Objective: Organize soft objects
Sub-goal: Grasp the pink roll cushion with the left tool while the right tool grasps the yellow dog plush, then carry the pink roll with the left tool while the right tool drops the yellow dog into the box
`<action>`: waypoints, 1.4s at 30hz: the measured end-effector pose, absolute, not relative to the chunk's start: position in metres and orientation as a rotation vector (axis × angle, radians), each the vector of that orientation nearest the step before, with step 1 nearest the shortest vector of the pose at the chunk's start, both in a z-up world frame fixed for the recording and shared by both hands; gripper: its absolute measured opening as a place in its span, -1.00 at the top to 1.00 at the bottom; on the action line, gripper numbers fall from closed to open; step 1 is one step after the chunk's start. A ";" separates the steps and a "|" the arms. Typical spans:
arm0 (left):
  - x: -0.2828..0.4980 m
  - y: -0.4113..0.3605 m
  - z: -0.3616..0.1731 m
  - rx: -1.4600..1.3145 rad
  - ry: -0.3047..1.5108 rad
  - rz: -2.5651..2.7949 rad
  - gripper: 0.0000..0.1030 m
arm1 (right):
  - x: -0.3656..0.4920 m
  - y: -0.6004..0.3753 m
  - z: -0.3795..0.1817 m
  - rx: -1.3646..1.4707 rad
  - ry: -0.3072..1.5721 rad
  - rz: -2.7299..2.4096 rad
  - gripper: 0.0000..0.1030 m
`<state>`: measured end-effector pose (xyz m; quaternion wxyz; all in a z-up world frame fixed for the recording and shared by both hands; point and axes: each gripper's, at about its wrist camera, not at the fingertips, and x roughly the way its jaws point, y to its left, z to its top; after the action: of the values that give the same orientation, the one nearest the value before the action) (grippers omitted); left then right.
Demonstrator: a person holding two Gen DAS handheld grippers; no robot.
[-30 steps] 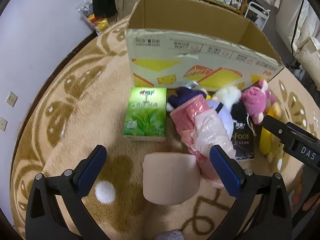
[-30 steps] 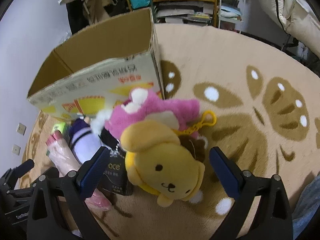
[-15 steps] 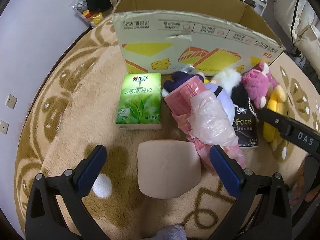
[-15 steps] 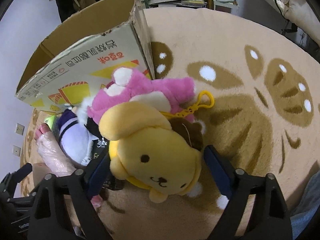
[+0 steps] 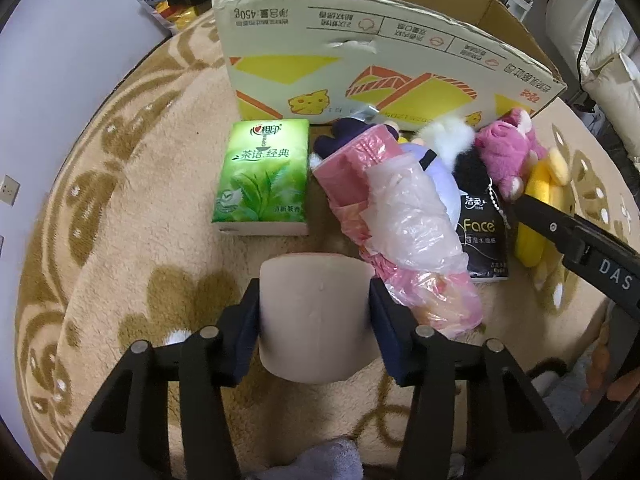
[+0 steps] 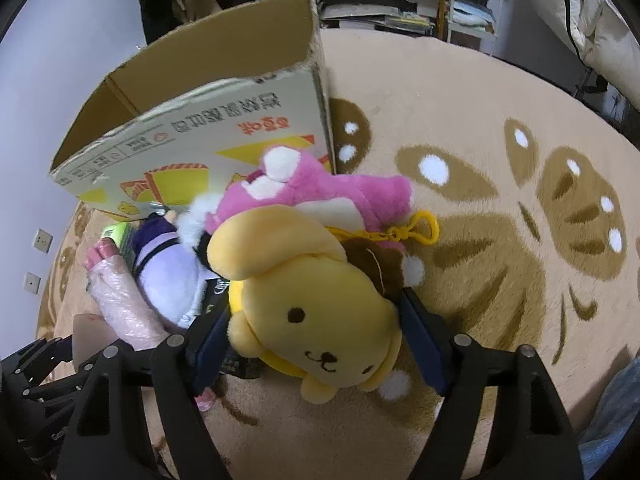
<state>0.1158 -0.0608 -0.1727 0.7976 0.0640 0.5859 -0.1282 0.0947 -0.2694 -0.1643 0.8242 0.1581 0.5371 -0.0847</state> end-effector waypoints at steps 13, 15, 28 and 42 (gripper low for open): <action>0.097 -0.057 -0.150 0.133 1.200 -0.223 0.11 | 0.084 -0.252 -0.116 0.248 0.985 -0.122 -0.60; 0.095 -0.055 -0.146 0.134 1.186 -0.205 0.11 | 0.085 -0.250 -0.111 0.244 0.968 -0.116 -0.60; 0.085 -0.045 -0.106 0.109 0.980 -0.156 0.12 | 0.071 -0.245 -0.068 0.222 0.802 -0.084 -0.60; 0.085 -0.039 -0.072 0.133 0.784 -0.097 0.12 | 0.080 -0.240 -0.028 0.156 0.655 -0.066 -0.60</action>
<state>0.0852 -0.0392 -0.0721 0.9209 0.0650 0.3815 -0.0473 0.0797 -0.2403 -0.0278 0.9433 0.0767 0.3212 -0.0324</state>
